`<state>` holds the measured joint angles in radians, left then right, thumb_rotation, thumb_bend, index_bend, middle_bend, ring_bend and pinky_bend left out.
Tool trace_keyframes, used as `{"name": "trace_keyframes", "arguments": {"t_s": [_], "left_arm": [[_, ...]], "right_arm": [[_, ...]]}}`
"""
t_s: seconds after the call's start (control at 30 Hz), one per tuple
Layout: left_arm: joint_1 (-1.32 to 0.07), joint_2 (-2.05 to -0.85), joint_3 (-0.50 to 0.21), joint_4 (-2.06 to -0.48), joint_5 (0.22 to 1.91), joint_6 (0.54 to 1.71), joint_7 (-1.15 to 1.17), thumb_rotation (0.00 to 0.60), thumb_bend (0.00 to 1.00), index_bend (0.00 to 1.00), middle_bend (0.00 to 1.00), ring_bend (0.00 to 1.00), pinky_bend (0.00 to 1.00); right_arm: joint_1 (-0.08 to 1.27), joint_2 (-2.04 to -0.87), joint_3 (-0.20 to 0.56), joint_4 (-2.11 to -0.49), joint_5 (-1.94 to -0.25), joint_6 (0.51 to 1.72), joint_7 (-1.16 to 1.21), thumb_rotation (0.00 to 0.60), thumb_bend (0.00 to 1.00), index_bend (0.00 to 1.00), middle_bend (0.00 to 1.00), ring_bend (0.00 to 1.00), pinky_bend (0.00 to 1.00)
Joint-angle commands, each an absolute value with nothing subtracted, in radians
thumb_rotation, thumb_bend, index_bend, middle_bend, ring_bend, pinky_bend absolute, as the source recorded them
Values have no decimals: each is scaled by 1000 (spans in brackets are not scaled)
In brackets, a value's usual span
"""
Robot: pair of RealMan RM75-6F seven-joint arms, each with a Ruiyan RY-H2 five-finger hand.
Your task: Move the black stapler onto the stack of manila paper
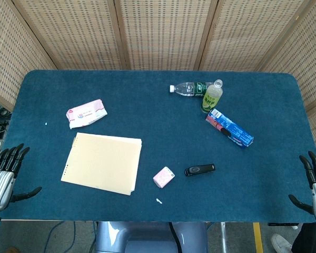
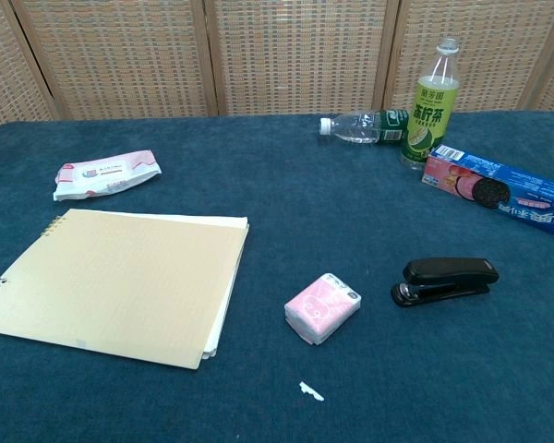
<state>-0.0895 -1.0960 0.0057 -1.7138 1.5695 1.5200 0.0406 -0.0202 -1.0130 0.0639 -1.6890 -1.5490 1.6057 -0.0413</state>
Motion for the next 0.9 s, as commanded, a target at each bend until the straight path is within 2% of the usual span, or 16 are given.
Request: {"name": "trace_keyframes", "arguments": {"t_s": [0.03,0.23,0.4,0.5,0.63,0.77,0.9], "left_arm": [[-87,-1092,7,-1720,1569,1520,42,600,0,0,0,0,0],[-87,-1090,5,-1723,1564,1515,42,600,0,0,0,0,0],[-90,-1090,-4,-1722,1556,1513,40,600,0,0,0,0,0],[-92,-1090,-8,-1719,1549,1508,40,600,0,0,0,0,0],[-95,-1093,-14,-1715,1537,1501,45,600,0,0,0,0,0],[-97,-1097,-18,-1713,1526,1493,51,600,0,0,0,0,0],[-102,-1102,-24,-1707,1511,1481,56,600,0,0,0,0,0]], "right_arm": [[-19,-1013,64,-1688,-1547,1602,-42,600,0,0,0,0,0],[-12,-1012,55,-1693,-1551,1579,-22,600,0,0,0,0,0],[56,-1023,46,-1688,-1601,1484,25,600,0,29,45,0,0],[139,-1051,57,-1667,-1635,1385,12,600,0,79,104,17,0],[260,-1103,73,-1650,-1648,1222,13,600,7,147,198,104,10],[369,-1189,85,-1598,-1625,1059,-2,600,88,186,240,148,103],[432,-1264,98,-1544,-1584,965,-12,600,137,233,296,229,147]]}}
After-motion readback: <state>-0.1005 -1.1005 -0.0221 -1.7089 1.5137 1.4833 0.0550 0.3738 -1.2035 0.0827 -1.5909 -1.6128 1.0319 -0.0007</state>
